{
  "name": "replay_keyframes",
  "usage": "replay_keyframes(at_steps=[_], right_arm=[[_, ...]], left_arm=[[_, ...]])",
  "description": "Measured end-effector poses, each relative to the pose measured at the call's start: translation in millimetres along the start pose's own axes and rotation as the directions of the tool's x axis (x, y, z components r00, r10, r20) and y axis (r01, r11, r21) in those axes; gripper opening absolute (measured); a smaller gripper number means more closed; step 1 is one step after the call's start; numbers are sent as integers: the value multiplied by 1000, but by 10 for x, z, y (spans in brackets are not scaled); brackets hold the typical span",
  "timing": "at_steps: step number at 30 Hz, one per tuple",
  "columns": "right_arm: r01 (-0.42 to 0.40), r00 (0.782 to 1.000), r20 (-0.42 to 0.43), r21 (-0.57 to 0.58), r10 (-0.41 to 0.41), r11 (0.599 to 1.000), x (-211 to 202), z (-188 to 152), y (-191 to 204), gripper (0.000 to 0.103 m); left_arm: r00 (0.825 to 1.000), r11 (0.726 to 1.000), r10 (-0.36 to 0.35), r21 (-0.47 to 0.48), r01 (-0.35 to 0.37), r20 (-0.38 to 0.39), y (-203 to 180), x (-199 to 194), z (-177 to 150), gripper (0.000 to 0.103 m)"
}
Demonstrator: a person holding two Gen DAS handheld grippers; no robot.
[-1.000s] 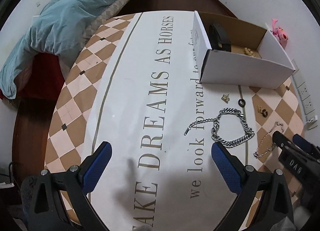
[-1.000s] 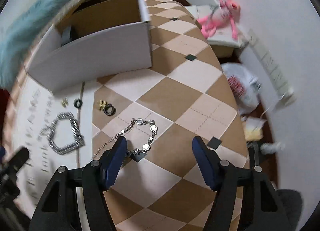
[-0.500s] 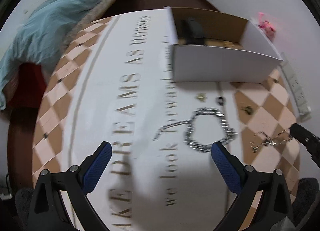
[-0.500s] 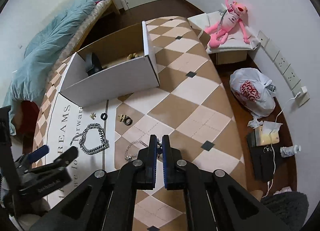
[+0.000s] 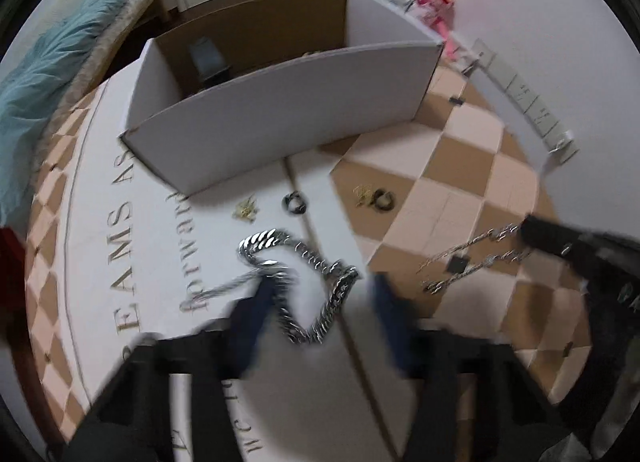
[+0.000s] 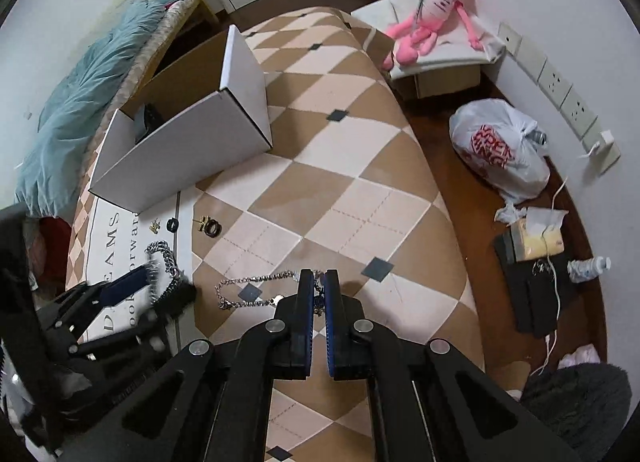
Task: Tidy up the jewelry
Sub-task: 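Grasp the silver chain bracelet with the left tool while the right tool grasps the silver necklace, then lower both chains into the white box and open both tools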
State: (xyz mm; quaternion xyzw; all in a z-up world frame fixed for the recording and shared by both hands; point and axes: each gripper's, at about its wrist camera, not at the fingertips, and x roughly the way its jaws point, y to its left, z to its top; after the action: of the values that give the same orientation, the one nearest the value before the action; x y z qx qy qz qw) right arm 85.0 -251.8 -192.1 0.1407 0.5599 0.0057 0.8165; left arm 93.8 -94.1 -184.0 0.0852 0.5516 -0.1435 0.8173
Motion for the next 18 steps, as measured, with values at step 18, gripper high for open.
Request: replay_keyframes(at_steps=[18], right_arm=[[-147, 988, 50, -19, 148, 989, -474, 108, 321, 5]], left_arm=[[977, 946, -183, -252, 204, 107, 683, -667, -57, 6]])
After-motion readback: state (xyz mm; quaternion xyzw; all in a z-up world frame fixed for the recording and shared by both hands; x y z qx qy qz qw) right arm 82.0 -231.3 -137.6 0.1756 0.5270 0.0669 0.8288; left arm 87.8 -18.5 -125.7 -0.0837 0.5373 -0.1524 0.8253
